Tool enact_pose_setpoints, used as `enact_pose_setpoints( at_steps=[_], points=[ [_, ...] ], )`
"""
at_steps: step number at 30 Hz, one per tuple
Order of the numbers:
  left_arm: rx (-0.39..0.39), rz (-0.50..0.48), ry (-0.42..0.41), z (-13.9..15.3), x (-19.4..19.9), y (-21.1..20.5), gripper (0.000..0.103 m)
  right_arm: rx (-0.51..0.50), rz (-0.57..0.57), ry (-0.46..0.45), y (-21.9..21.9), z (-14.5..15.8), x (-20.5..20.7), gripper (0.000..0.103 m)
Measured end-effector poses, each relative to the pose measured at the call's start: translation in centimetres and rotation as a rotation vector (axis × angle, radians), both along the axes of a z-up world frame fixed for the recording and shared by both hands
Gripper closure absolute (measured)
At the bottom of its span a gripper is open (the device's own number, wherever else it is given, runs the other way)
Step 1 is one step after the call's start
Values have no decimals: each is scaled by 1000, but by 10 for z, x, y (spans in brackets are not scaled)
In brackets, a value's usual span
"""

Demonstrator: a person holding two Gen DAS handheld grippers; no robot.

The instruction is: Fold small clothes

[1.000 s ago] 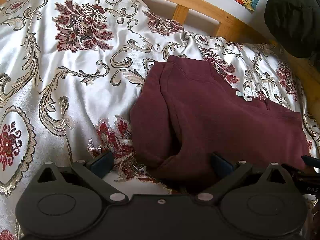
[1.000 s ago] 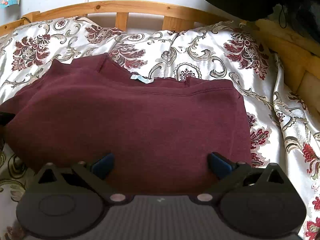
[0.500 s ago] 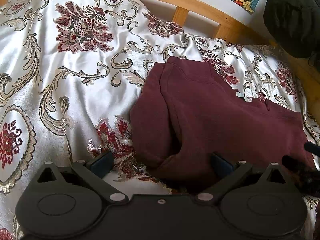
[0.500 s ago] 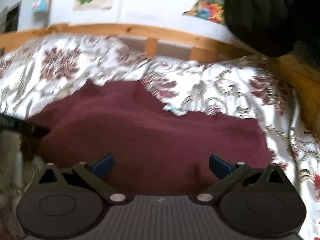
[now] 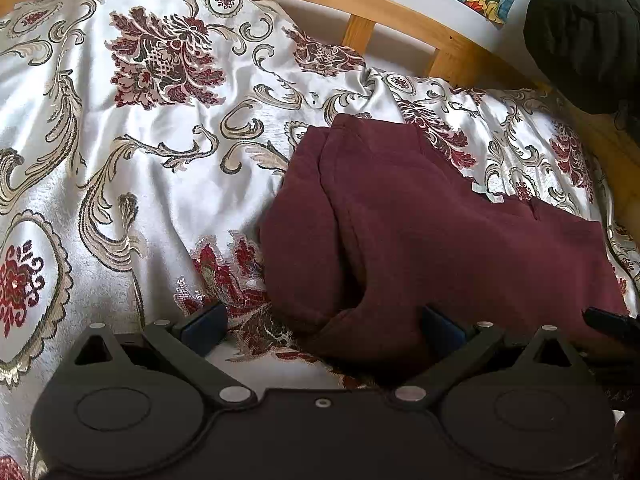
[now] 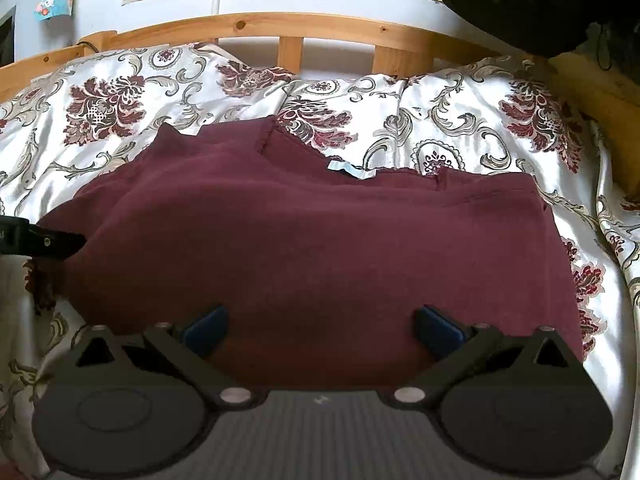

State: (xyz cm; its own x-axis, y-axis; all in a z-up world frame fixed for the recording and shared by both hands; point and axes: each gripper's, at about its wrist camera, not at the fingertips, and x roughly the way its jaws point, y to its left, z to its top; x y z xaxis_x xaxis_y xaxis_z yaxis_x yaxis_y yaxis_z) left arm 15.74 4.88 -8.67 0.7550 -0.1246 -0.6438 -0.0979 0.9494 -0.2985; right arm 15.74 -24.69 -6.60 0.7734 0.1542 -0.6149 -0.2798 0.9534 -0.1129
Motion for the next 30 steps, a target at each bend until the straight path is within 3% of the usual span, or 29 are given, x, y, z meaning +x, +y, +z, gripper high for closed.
enact_pose_setpoints(
  at_steps=[6, 11, 13, 16, 20, 25, 28, 30],
  points=[
    [29, 0, -22, 10, 2, -3, 1, 3, -2, -4, 0, 0, -1, 0],
    [33, -91, -77, 20, 22, -2, 1, 6, -1, -5, 0, 0, -1, 0],
    [-8, -128, -53, 20, 37, 0, 1, 6, -1, -5, 0, 0, -1, 0],
    [-3, -139, 27, 12, 57, 3, 1, 7, 1, -4, 0, 0, -1, 0],
    [-41, -117, 33, 6, 62, 14, 1, 9, 3, -3, 0, 0, -1, 0],
    [-21, -123, 36, 7, 65, 12, 1, 9, 6, 0, -1, 0, 0, 0],
    [-11, -127, 30, 8, 63, 12, 7, 8, 7, 0, -1, 0, 0, 0],
    [-4, -134, 21, 9, 62, 15, 18, 9, 6, 0, -1, 0, 0, 0]
  ],
)
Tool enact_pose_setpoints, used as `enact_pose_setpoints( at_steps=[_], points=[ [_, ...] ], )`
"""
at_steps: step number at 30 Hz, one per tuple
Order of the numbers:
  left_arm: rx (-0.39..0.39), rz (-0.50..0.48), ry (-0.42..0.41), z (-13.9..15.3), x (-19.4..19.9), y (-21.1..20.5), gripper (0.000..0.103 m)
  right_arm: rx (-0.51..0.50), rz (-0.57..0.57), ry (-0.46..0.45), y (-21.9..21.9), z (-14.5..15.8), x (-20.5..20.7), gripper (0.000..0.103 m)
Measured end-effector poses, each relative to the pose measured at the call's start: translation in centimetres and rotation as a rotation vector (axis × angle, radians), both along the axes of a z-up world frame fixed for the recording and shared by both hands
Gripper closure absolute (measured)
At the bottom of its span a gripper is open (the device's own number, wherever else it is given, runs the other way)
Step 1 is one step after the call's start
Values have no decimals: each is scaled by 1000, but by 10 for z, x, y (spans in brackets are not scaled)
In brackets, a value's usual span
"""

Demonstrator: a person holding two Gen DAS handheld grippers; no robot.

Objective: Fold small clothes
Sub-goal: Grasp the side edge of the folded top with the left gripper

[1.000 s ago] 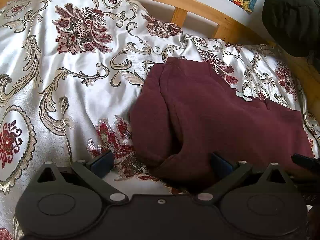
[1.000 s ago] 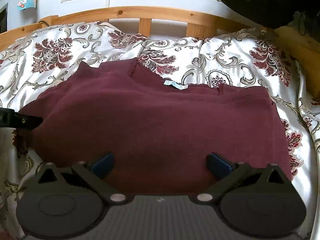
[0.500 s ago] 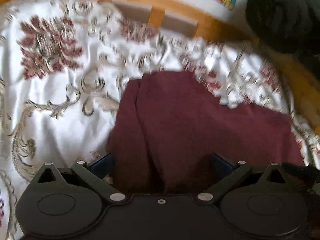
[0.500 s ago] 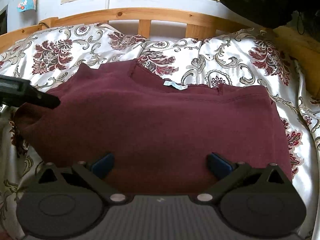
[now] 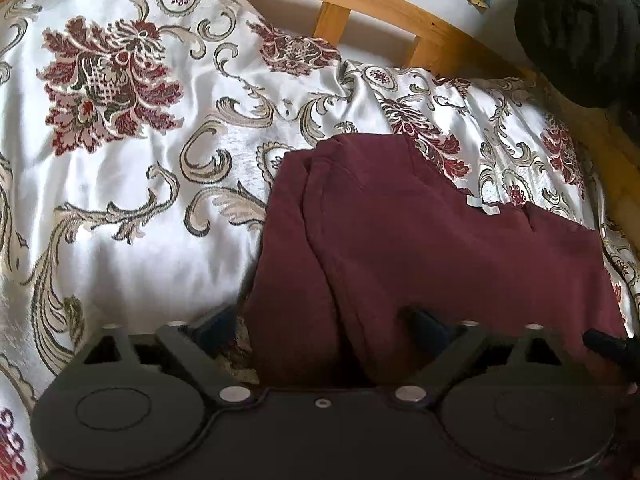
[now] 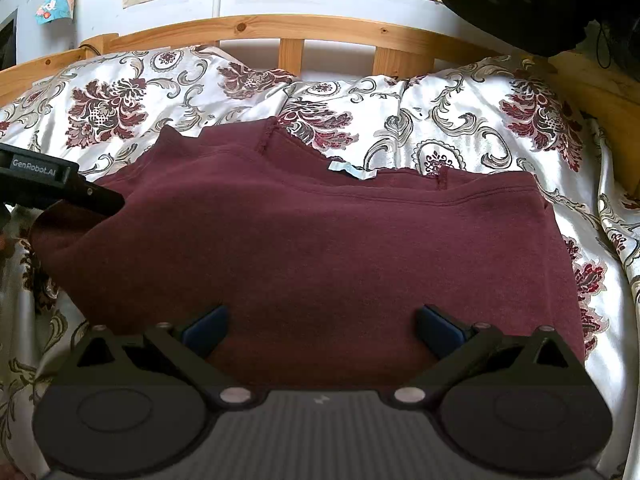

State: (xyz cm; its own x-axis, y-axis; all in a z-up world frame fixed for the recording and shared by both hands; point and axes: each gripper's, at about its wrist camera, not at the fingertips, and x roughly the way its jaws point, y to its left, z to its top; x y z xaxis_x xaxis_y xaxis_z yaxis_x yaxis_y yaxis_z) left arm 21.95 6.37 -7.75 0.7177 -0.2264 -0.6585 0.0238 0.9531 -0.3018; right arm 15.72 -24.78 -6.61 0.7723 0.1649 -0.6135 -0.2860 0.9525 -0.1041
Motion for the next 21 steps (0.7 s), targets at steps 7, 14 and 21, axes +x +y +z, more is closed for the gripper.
enact_pose_setpoints(
  at_steps=[7, 14, 21],
  points=[
    [-21, -25, 0, 4, -3, 3, 57, 1, -1, 0, 1, 0, 0, 0],
    [2, -37, -57, 29, -10, -16, 85, -19, 33, 46, 0, 8, 5, 0],
    [10, -49, -133, 73, -13, -48, 87, 19, -17, 35, -19, 28, 8, 0]
  ],
)
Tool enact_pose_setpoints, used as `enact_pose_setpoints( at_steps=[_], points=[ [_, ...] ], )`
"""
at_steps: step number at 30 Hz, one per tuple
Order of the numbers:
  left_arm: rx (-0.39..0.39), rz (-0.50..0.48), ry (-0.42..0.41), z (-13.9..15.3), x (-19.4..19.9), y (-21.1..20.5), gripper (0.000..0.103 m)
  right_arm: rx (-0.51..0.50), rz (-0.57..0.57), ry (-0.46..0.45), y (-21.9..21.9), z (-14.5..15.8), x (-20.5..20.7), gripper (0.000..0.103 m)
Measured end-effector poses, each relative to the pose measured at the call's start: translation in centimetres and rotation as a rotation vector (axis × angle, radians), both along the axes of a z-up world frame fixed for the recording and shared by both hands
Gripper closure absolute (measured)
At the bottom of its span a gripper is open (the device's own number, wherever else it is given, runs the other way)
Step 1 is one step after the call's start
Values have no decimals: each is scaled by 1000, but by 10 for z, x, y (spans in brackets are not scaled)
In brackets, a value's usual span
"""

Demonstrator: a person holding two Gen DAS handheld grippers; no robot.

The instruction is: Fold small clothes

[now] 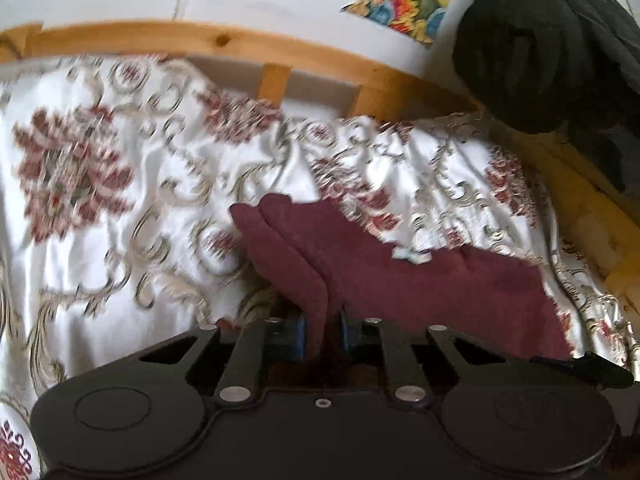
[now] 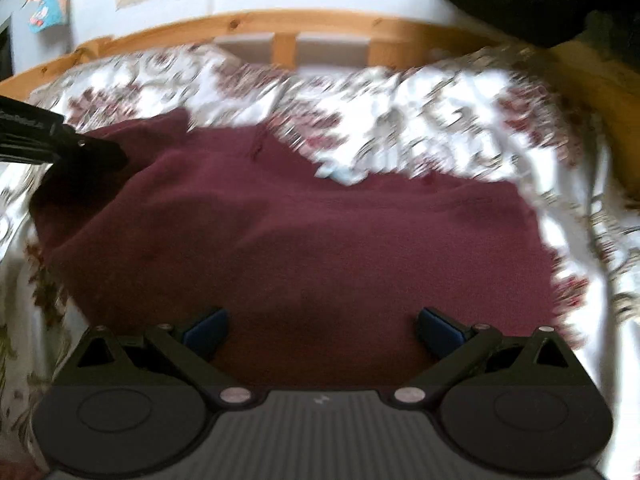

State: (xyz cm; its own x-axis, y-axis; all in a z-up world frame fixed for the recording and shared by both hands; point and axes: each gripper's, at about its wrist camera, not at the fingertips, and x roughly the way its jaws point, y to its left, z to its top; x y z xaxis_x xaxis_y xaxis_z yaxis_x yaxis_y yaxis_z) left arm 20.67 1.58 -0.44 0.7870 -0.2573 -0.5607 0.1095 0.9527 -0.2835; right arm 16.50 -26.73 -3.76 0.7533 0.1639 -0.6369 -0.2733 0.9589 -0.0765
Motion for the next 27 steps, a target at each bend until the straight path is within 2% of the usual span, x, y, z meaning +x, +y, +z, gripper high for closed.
enact_pose_setpoints(
  at_steps=[4, 7, 10, 14, 16, 19, 22, 24, 27],
  points=[
    [-1, -75, -42, 27, 4, -32, 87, -17, -85, -122, -24, 20, 0, 0],
    [30, -165, -47, 37, 12, -66, 87, -68, -166, -165, -46, 26, 9, 0],
    [104, -283, -41, 32, 17, -108, 86, -61, -293, -140, -76, 24, 23, 0],
    [195, -392, -28, 13, 14, -146, 85, 73, -394, -100, -115, 21, 30, 0],
    [193, -414, -12, 4, 11, -152, 84, 117, -414, -96, -126, 21, 31, 0],
    [161, -435, 7, -2, 4, -154, 79, 127, -413, -106, -131, 19, 33, 0],
    [126, -453, -11, 1, -3, -153, 55, 134, -414, -111, -131, 19, 36, 0],
    [89, -471, -42, 7, -8, -150, 27, 145, -411, -113, -130, 19, 36, 0],
    [45, -484, -109, 16, -20, -146, 13, 152, -404, -118, -130, 21, 35, 0]
  ],
)
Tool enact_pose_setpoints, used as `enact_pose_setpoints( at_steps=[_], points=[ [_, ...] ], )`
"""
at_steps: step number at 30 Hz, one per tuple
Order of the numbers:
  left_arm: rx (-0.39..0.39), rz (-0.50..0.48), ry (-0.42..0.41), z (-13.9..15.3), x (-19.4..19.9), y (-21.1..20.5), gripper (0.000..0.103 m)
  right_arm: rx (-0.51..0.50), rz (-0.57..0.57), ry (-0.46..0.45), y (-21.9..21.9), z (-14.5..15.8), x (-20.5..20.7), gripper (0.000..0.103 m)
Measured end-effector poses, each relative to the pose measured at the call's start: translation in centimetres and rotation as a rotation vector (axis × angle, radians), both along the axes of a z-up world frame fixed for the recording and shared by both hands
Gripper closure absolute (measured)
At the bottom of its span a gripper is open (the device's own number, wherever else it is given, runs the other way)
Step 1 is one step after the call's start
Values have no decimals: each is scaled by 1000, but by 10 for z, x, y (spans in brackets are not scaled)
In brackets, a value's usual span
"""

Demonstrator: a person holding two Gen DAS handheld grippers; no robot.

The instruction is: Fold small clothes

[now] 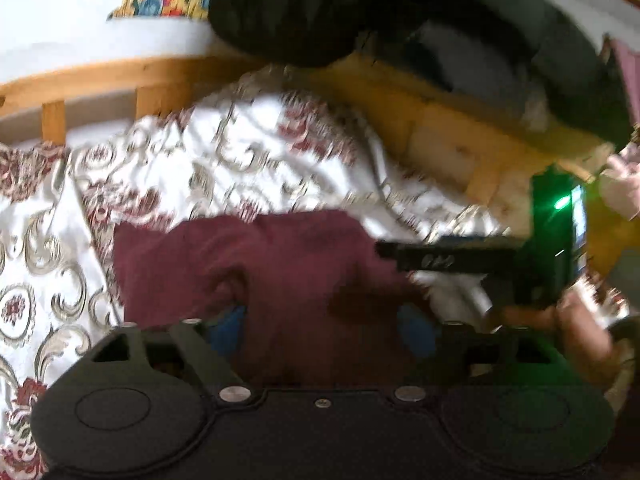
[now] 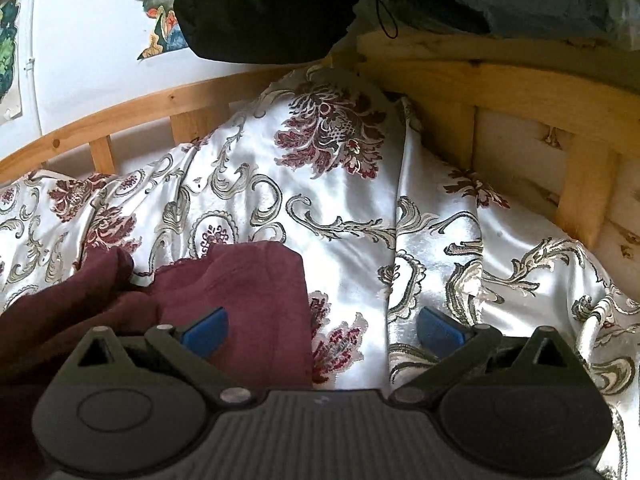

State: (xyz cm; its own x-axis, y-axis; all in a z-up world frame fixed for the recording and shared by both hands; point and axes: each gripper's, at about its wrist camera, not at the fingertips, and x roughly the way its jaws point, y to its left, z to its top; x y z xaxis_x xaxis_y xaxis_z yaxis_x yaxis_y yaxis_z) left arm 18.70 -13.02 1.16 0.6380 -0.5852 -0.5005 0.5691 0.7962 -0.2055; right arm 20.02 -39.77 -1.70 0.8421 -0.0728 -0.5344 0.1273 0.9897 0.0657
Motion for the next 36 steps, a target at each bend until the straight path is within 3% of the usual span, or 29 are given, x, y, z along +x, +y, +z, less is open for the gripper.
enact_pose_setpoints(
  at_steps=[6, 11, 15, 18, 21, 26, 34, 36],
  points=[
    [-55, -19, -81, 17, -18, 10, 7, 6, 2, -2, 1, 0, 0, 0],
    [-56, 93, -155, 17, -38, 34, 1, 88, 19, -57, 4, 4, -6, 0],
    [-16, 158, -99, 6, -40, 50, 1, 233, 92, -146, 12, 8, -13, 0],
    [47, 215, -32, -7, -36, 55, 1, 353, 212, -151, 19, 5, -6, 0],
    [124, 245, 29, -20, -30, 54, 1, 507, 324, -112, 25, -2, 7, 0],
    [202, 247, 66, -34, -28, 57, 1, 711, 462, 54, 49, -26, 39, 0],
    [216, 229, 79, -39, -24, 56, 1, 900, 474, 183, 58, -51, 63, 0],
    [206, 218, 77, -41, -23, 54, 7, 925, 447, 183, 55, -55, 67, 0]
  ],
)
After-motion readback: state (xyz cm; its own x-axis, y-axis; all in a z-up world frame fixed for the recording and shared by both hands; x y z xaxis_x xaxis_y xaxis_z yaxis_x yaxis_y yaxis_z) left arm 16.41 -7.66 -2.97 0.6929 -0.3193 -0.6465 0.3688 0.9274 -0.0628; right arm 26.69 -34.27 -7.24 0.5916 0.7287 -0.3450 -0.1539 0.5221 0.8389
